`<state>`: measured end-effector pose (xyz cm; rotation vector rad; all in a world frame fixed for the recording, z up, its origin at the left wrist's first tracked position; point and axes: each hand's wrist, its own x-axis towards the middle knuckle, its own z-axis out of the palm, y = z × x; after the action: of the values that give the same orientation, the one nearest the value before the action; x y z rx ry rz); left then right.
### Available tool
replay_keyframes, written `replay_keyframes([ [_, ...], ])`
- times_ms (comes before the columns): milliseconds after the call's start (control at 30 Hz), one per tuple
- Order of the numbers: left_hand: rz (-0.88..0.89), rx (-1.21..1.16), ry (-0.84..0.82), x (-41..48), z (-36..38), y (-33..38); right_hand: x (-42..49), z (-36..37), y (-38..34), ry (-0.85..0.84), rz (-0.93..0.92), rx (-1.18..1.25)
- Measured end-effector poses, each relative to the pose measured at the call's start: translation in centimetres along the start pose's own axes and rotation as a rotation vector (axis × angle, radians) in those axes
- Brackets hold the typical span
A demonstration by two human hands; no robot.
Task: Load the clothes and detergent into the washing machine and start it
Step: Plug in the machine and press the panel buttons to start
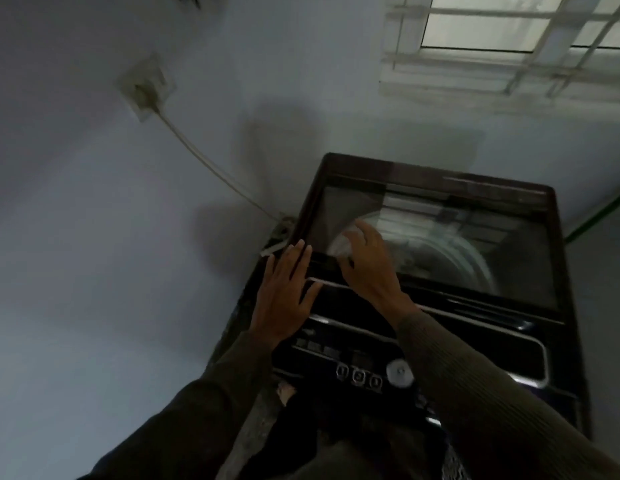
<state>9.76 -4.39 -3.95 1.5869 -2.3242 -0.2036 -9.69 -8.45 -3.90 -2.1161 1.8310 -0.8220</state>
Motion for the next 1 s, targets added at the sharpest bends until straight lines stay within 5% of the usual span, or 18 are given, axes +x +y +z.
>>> replay_keyframes([
  [233,-0.081,-0.064,-0.049,-6.7,1.2,1.2,-9.5,-2.7,0.0,-0.088,0.017,-0.005],
  [633,0.061,-0.015,-0.151,-9.7,0.6,-1.9,-22.4,-1.5,-4.1,-0.099,0.055,-0.228],
  [1000,0.016,-0.130,-0.122,-9.7,0.9,-2.8,-24.6,1.0,-7.9,-0.120,0.221,-0.379],
])
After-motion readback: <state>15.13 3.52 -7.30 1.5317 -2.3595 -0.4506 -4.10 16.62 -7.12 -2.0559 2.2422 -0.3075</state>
